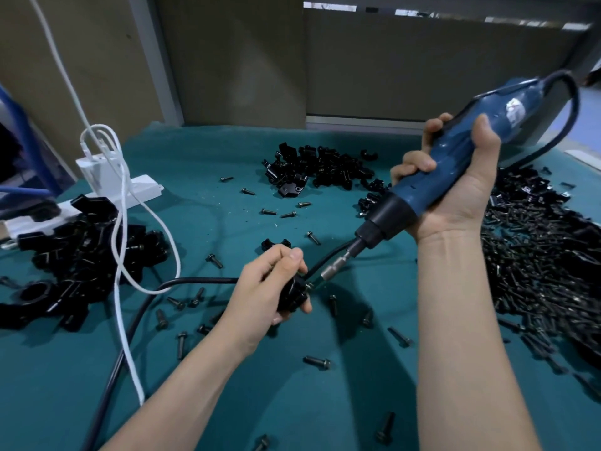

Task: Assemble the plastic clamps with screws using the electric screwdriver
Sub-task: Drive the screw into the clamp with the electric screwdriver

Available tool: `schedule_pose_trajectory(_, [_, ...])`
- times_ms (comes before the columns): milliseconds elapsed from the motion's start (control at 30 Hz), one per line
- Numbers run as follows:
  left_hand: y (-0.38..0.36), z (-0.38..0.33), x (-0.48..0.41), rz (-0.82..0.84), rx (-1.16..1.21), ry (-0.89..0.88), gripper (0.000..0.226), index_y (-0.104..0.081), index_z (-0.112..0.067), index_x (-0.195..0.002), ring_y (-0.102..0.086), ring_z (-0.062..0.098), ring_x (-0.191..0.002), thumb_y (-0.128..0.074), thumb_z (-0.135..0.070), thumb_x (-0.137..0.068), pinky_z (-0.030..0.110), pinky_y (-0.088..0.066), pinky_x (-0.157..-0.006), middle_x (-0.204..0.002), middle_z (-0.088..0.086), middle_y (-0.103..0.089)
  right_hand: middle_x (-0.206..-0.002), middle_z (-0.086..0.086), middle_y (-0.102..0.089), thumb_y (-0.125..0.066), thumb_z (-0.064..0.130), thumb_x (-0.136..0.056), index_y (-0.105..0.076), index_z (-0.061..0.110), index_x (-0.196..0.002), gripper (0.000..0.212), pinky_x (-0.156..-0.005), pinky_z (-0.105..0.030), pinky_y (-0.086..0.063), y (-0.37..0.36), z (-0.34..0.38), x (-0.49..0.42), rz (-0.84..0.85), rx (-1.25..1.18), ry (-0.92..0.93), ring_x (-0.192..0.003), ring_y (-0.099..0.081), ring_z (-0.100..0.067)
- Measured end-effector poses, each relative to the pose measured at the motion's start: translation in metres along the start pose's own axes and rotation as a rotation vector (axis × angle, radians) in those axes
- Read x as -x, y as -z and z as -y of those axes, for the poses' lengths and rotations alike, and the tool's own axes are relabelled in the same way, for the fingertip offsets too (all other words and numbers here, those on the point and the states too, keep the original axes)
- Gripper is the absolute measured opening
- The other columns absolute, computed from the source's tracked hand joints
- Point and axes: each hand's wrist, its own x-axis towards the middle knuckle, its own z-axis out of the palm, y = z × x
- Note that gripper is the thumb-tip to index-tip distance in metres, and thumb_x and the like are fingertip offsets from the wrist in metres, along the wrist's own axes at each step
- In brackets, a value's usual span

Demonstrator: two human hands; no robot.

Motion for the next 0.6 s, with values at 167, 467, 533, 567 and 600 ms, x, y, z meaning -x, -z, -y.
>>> schedule_pose_trajectory(167, [0.001, 0.001, 0.0, 0.003, 0.025, -0.017, 0.03, -0.056, -0.018, -0.073, -0.033, 0.012, -0.033, -0.059, -0.044, -0.087, 0.016, -0.028, -0.035, -0.052, 0.014, -0.06, -0.082, 0.008, -0.06, -0.048, 0.039, -0.091, -0.054, 0.019, -0.09, 0.021, -0.047, -0.019, -0.042, -0.005, -0.01, 0.0, -0.016, 0.122, -0.019, -0.044, -0.048, -0.005])
schedule_pose_trajectory(467, [0.002, 0.002, -0.003, -0.01, 0.02, 0.047, 0.027, -0.058, -0.025, -0.062, -0.04, 0.014, -0.037, -0.055, -0.042, -0.083, 0.015, -0.025, -0.036, -0.048, 0.013, -0.057, -0.082, 0.007, -0.057, -0.045, 0.037, -0.093, -0.052, 0.018, -0.09, 0.02, -0.045, -0.02, -0.043, -0.007, -0.021, -0.001, -0.007, 0.131, -0.055, -0.042, -0.047, -0.005])
schedule_pose_trajectory(533, [0.001, 0.002, -0.002, -0.011, 0.066, 0.102, 0.028, -0.059, -0.025, -0.058, -0.035, 0.012, -0.032, -0.063, -0.039, -0.082, 0.012, -0.023, -0.036, -0.045, 0.013, -0.052, -0.079, 0.007, -0.058, -0.054, 0.035, -0.086, -0.053, 0.017, -0.089, 0.019, -0.044, -0.02, -0.043, -0.008, -0.022, -0.001, 0.01, 0.082, -0.061, -0.041, -0.046, -0.005])
schedule_pose_trajectory(567, [0.0, 0.002, -0.001, -0.008, 0.124, 0.148, 0.029, -0.059, -0.025, -0.055, -0.029, 0.012, -0.029, -0.064, -0.04, -0.079, 0.011, -0.022, -0.036, -0.042, 0.012, -0.048, -0.078, 0.006, -0.058, -0.061, 0.033, -0.079, -0.054, 0.016, -0.089, 0.021, -0.043, -0.02, -0.043, -0.008, -0.022, -0.001, 0.039, 0.018, -0.066, -0.04, -0.046, -0.006])
schedule_pose_trajectory(600, [-0.003, 0.002, 0.001, -0.003, 0.201, 0.198, 0.028, -0.058, -0.023, -0.054, -0.024, 0.01, -0.028, -0.06, -0.042, -0.076, 0.01, -0.021, -0.036, -0.04, 0.01, -0.044, -0.077, 0.004, -0.059, -0.068, 0.029, -0.072, -0.055, 0.013, -0.089, 0.026, -0.042, -0.02, -0.043, -0.009, -0.023, -0.001, 0.086, -0.068, -0.074, -0.039, -0.047, -0.008])
